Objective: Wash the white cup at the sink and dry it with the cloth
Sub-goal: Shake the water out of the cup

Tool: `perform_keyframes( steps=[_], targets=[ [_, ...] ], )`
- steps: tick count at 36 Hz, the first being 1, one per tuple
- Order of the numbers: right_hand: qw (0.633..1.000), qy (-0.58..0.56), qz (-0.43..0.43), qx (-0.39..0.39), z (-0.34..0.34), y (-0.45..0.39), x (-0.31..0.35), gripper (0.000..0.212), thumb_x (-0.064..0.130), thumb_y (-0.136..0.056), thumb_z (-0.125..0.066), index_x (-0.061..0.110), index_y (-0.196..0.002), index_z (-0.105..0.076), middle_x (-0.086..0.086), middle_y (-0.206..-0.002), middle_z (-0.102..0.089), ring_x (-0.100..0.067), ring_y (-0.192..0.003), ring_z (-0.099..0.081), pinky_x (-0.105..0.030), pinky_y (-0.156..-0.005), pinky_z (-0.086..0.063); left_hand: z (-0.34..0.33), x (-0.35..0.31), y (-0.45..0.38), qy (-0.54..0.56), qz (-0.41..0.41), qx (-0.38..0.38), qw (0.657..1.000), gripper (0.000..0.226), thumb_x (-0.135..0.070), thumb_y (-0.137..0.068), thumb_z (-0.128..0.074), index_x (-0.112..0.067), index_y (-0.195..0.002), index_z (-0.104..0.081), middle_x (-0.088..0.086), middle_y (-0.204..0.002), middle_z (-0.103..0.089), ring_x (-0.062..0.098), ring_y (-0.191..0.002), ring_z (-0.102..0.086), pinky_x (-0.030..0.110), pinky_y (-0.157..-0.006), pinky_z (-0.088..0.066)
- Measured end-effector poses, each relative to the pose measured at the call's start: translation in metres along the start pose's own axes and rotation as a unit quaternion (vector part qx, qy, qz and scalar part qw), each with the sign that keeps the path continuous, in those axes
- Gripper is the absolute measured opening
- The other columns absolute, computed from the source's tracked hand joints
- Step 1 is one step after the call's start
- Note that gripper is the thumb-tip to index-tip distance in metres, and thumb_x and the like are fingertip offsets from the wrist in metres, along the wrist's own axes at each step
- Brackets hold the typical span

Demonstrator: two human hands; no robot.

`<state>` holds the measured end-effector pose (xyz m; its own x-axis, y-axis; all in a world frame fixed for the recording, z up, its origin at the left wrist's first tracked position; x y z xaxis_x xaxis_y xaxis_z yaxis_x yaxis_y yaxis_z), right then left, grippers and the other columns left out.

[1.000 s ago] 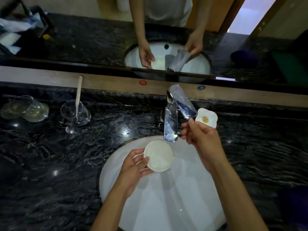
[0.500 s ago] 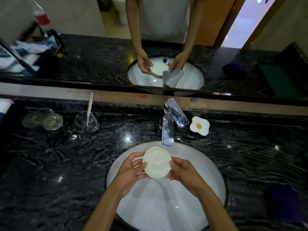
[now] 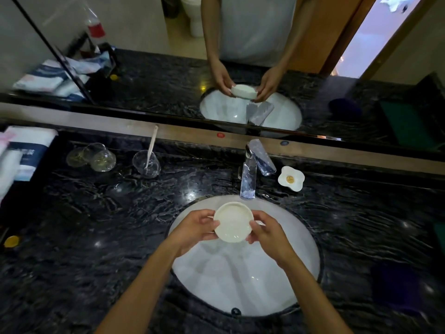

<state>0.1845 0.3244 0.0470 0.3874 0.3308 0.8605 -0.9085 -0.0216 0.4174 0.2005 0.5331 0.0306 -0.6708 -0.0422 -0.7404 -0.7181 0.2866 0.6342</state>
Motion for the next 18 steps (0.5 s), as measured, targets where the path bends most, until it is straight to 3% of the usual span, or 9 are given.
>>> perform_keyframes(
  steps=[5,9,14,16,18],
  targets=[
    [0.999,0.009,0.032,-0.011,0.004,0.01,0.013,0.026,0.005,-0.1,-0.049,0.015,-0.122,-0.06,-0.004,-0.102,-0.069,-0.021,-0.064,-0.066,-0.04,-0.071,-0.062,-0.004,-0.015,0.012,-0.028,-0.044,-0.005,0.999,0.025,0.003,-0.092,-0.064,-0.007,-0.115,-0.065,0.012,-0.109,-0.071,0.022,-0.096,-0.072,0.042,-0.083,-0.062],
    [0.998,0.017,0.065,-0.02,0.009,0.016,0.027,0.026,0.005,-0.102,-0.047,0.02,-0.12,-0.058,-0.008,-0.098,-0.069,-0.017,-0.063,-0.068,-0.036,-0.072,-0.062,-0.009,-0.029,0.021,-0.051,-0.083,-0.01,0.995,0.028,0.006,-0.09,-0.064,-0.011,-0.112,-0.067,0.011,-0.109,-0.072,0.021,-0.097,-0.072,0.036,-0.081,-0.062],
    [0.993,0.057,0.1,-0.033,0.015,0.023,0.049,0.033,0.004,-0.102,-0.044,0.031,-0.118,-0.054,-0.009,-0.095,-0.069,-0.02,-0.071,-0.071,-0.014,-0.066,-0.054,-0.013,-0.043,0.031,-0.071,-0.125,-0.028,0.989,0.035,0.009,-0.087,-0.065,-0.013,-0.114,-0.067,0.012,-0.11,-0.071,0.026,-0.101,-0.07,0.036,-0.082,-0.061],
    [0.989,0.074,0.12,-0.038,0.017,0.027,0.061,0.038,0.003,-0.102,-0.043,0.039,-0.114,-0.052,-0.006,-0.098,-0.067,-0.021,-0.074,-0.068,-0.013,-0.064,-0.052,-0.014,-0.048,0.036,-0.082,-0.14,-0.037,0.986,0.036,0.008,-0.086,-0.067,-0.012,-0.116,-0.066,0.012,-0.11,-0.071,0.026,-0.102,-0.07,0.033,-0.08,-0.061],
    [0.986,0.093,0.134,-0.04,0.019,0.03,0.069,0.036,0.003,-0.102,-0.044,0.035,-0.116,-0.052,0.003,-0.098,-0.065,-0.015,-0.08,-0.067,-0.008,-0.066,-0.049,-0.016,-0.053,0.04,-0.095,-0.154,-0.046,0.982,0.037,0.008,-0.086,-0.068,-0.012,-0.117,-0.065,0.013,-0.111,-0.071,0.027,-0.103,-0.069,0.031,-0.078,-0.061]
  ],
)
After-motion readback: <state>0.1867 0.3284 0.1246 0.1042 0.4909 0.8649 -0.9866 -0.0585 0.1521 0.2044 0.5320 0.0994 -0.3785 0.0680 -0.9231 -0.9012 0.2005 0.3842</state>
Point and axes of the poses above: each hand's wrist, its own y-axis away from the middle knuckle, its own z-axis out of the back of the hand, x = y × z, the point moved 5 cm from there along -y, towards the middle knuckle
